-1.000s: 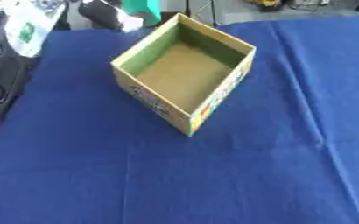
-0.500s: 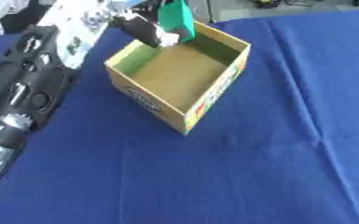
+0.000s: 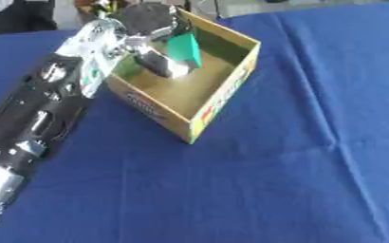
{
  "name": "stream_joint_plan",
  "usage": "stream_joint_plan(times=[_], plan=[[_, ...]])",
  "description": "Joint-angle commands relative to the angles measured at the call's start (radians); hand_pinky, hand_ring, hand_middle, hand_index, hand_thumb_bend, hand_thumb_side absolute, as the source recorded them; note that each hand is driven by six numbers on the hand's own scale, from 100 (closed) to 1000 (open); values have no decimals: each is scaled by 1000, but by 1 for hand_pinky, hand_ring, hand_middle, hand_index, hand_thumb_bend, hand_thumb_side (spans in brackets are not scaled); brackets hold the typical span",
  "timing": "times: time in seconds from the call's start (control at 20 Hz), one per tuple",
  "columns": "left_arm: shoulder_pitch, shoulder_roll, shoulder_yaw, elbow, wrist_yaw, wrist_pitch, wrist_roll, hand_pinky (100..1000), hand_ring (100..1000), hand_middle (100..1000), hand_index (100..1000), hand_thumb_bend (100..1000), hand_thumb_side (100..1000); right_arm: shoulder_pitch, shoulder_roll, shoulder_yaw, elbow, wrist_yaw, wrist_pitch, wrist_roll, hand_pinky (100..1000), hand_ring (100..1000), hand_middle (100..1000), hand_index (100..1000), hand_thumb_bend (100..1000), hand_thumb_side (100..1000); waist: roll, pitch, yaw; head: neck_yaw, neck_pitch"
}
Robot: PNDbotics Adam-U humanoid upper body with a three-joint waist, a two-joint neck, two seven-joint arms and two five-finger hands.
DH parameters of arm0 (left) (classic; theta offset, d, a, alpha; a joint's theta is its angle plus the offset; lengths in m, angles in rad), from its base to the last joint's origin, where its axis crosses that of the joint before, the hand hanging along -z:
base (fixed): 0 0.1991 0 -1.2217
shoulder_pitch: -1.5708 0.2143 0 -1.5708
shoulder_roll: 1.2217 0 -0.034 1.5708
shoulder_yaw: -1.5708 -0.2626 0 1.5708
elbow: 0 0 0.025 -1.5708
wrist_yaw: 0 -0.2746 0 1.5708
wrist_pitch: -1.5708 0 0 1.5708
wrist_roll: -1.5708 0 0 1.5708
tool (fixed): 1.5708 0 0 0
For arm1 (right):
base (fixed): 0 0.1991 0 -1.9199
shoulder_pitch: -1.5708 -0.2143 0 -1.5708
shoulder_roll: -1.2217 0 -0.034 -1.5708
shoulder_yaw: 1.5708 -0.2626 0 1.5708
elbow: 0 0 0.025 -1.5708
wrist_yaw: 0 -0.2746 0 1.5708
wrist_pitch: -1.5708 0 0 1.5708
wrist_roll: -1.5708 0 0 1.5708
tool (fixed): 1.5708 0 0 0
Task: Pick up objects on the table and place them in the box.
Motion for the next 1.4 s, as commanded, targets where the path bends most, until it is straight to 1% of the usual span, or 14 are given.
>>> stream_joint_plan(times=[0.05,0.1,0.2,0.3,0.45,0.5,0.6,0.65,0.9,1.2,1.25,1.3,1.35,1.4], plan=[[-16,-1,17,5,-21,-7,38,497,521,496,709,100,638,-11,-12,-5,-14,-5,-4,0,701,701,580,666,100,899,-8,-17,-3,-2,-12],[-15,-1,18,10,-23,-10,43,552,584,566,759,100,678,-7,-12,-6,-14,-5,-3,-1,701,701,580,666,100,898,-7,-17,-2,-3,-11],[-12,-1,20,20,-34,-12,42,635,670,633,824,116,707,-3,-11,-8,-14,-3,-1,-4,701,701,580,666,100,897,-6,-16,-2,-4,-12],[-9,-3,21,28,-53,-10,37,635,670,633,824,116,707,-3,-10,-9,-14,-3,-1,-6,701,701,580,666,100,897,-6,-15,-3,-4,-13],[-1,-5,22,36,-86,-12,34,730,794,769,965,275,769,-3,-9,-7,-14,-3,-2,-5,701,700,579,665,100,896,-6,-14,-4,-6,-16],[0,-5,25,36,-101,-8,37,823,890,877,1000,440,840,-2,-9,-7,-14,-3,-2,-5,701,700,579,665,100,895,-6,-14,-4,-6,-16],[0,-2,33,25,-147,21,58,947,987,931,1000,555,901,-1,-8,-7,-14,-4,-2,-4,701,701,578,665,100,896,-5,-14,-4,-5,-16],[0,-2,39,19,-172,42,74,981,1000,954,1000,581,915,-1,-7,-7,-14,-4,-2,-4,701,701,578,665,100,896,-5,-15,-4,-5,-16],[4,2,55,-16,-207,95,155,963,978,912,1000,560,903,7,-10,-9,-14,-3,-1,-5,701,700,578,665,100,896,-6,-20,5,-6,-7],[19,39,38,-168,-56,122,180,936,942,886,1000,539,907,15,-14,-10,-14,0,2,-6,701,701,578,665,100,896,-5,-26,20,-9,7],[19,43,35,-180,-42,128,173,808,792,786,953,313,887,16,-14,-11,-14,0,2,-7,700,700,579,665,100,898,-6,-28,22,-9,11],[7,51,45,-197,-28,138,177,808,792,786,953,313,887,20,-13,-13,-14,0,3,-8,700,700,579,665,100,898,-11,-35,33,-13,24],[-5,58,63,-218,-14,149,186,786,772,787,962,227,876,24,-14,-18,-14,2,4,-12,700,700,581,666,100,897,-15,-39,47,-19,31],[-7,64,83,-241,0,152,198,786,772,787,962,227,876,25,-15,-21,-14,3,5,-16,700,700,581,666,100,897,-16,-41,54,-23,34]])
